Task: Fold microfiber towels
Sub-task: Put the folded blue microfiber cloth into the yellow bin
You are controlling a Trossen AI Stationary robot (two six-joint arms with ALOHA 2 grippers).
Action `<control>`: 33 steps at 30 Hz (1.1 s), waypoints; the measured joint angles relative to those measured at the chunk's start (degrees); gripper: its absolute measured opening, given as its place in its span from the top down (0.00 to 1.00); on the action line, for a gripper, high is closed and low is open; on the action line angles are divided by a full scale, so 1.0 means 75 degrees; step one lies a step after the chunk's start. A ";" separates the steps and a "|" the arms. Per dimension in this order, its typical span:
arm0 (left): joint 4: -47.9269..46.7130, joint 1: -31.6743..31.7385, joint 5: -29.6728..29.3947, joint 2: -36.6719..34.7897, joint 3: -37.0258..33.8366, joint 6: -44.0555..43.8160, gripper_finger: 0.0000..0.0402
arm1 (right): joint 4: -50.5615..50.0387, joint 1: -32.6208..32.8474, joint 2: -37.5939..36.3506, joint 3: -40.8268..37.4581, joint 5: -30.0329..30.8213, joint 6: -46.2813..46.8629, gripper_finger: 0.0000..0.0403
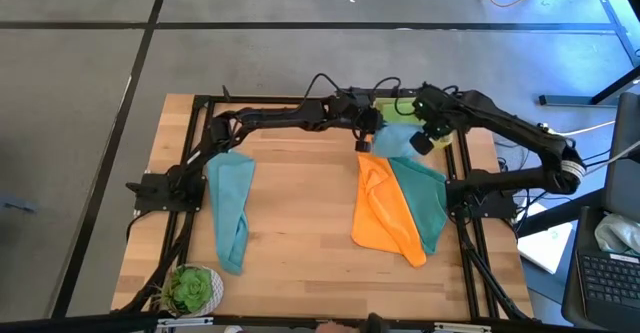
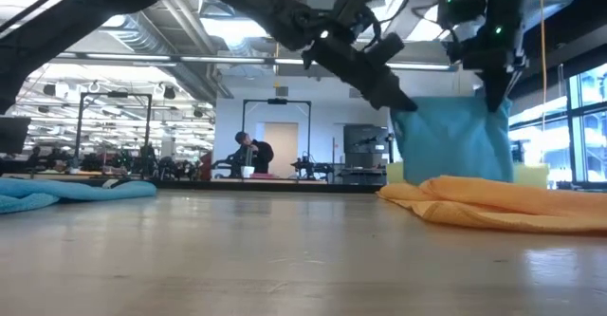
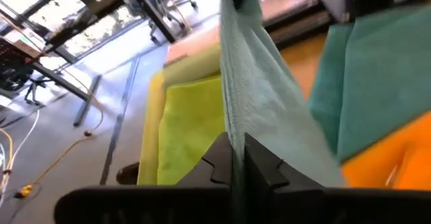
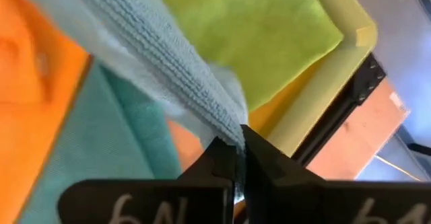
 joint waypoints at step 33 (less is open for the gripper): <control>-0.4399 -0.0529 -0.3747 -0.1864 -0.0002 -0.0748 0.89 | 0.2269 -0.2062 0.1798 0.0037 0.0358 -0.0649 0.97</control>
